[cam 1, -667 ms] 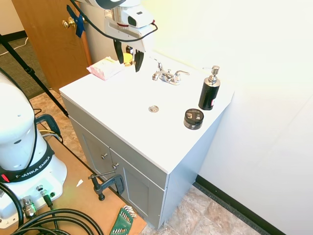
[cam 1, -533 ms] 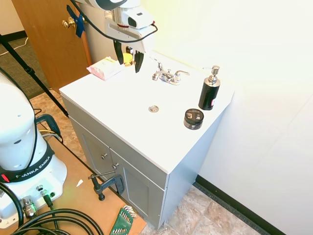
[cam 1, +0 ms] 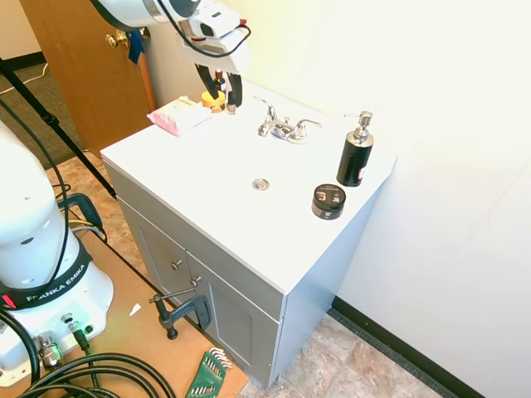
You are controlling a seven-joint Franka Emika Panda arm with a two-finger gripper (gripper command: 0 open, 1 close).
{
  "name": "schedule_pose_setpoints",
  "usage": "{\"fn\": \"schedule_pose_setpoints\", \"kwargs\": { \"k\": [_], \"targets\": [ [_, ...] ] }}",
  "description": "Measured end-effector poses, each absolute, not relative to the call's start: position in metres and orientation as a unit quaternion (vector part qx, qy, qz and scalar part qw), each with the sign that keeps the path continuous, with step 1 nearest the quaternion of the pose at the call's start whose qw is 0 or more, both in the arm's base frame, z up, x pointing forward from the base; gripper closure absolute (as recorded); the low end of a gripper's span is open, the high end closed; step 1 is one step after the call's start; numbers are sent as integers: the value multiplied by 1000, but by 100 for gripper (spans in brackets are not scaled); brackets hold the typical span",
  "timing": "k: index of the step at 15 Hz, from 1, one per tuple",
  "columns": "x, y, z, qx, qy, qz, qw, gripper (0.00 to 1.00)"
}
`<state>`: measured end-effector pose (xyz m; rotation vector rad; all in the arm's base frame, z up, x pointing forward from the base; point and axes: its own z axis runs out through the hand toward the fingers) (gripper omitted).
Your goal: Turn on the hot water
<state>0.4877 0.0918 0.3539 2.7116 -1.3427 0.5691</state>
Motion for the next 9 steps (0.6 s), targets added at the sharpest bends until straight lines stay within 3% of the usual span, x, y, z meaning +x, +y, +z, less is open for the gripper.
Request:
{"fn": "schedule_pose_setpoints", "kwargs": {
  "k": [4,9],
  "targets": [
    [529,99,341,846,-468,256,30,0],
    [569,109,328,827,-476,298,35,0]
  ]
}}
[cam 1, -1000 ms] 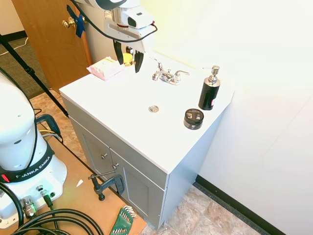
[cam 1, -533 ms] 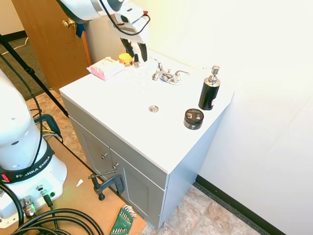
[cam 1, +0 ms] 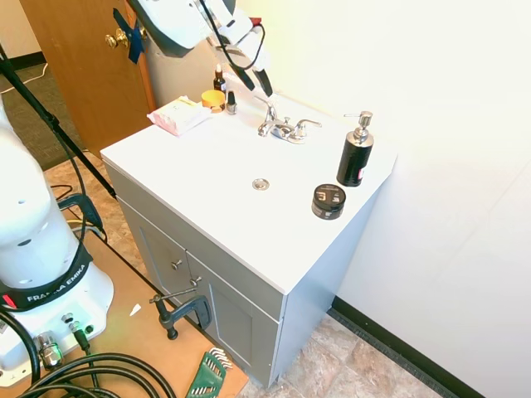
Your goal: Turn on the hot water
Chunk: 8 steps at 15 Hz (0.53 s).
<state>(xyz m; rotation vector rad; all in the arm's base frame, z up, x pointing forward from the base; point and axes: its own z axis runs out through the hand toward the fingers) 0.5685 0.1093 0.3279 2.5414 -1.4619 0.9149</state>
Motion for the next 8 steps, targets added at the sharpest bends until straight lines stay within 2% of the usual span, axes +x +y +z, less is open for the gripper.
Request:
{"fn": "schedule_pose_setpoints", "kwargs": {
  "k": [8],
  "targets": [
    [590,114,294,826,-477,295,58,0]
  ]
}}
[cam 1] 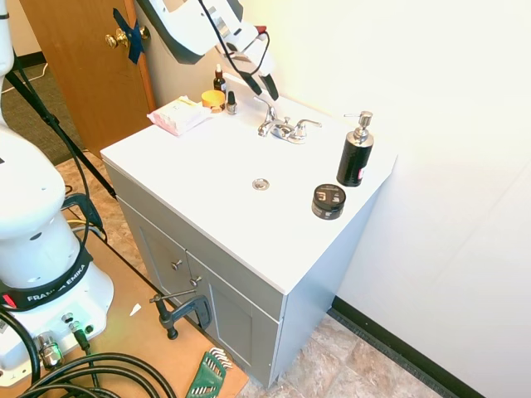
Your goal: Turn on the hot water
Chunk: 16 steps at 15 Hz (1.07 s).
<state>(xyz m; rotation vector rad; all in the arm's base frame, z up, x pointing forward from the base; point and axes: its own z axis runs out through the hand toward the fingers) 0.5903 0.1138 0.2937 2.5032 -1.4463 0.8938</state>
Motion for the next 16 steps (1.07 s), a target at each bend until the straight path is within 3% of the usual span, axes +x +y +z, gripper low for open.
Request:
{"fn": "schedule_pose_setpoints", "kwargs": {
  "k": [5,16],
  "targets": [
    [585,97,278,820,-492,286,67,0],
    [517,51,273,810,-525,256,54,0]
  ]
}}
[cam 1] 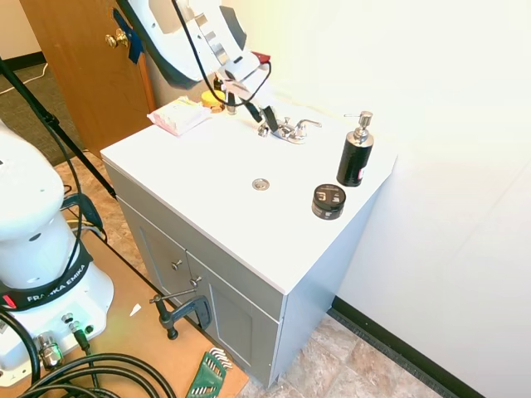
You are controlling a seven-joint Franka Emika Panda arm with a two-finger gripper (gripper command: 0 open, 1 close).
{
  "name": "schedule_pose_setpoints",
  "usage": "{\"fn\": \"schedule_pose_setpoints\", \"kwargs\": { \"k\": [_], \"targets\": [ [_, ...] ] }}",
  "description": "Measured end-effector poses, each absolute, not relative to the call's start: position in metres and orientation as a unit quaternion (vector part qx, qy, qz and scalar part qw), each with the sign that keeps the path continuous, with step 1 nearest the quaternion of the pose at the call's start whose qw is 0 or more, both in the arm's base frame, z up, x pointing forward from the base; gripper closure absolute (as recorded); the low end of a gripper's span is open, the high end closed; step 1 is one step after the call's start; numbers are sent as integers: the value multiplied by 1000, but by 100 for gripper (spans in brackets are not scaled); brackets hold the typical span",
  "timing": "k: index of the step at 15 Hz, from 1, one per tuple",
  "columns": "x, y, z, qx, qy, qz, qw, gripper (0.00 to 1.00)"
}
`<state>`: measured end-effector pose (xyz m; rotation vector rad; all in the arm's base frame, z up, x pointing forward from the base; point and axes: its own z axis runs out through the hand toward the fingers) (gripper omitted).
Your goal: Turn on the hot water
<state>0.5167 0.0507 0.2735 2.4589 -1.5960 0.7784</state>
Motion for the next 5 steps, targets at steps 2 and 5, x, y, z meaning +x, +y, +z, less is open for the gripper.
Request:
{"fn": "schedule_pose_setpoints", "kwargs": {
  "k": [2,5],
  "targets": [
    [504,54,277,814,-531,232,32,0],
    [465,68,286,831,-528,172,-7,0]
  ]
}}
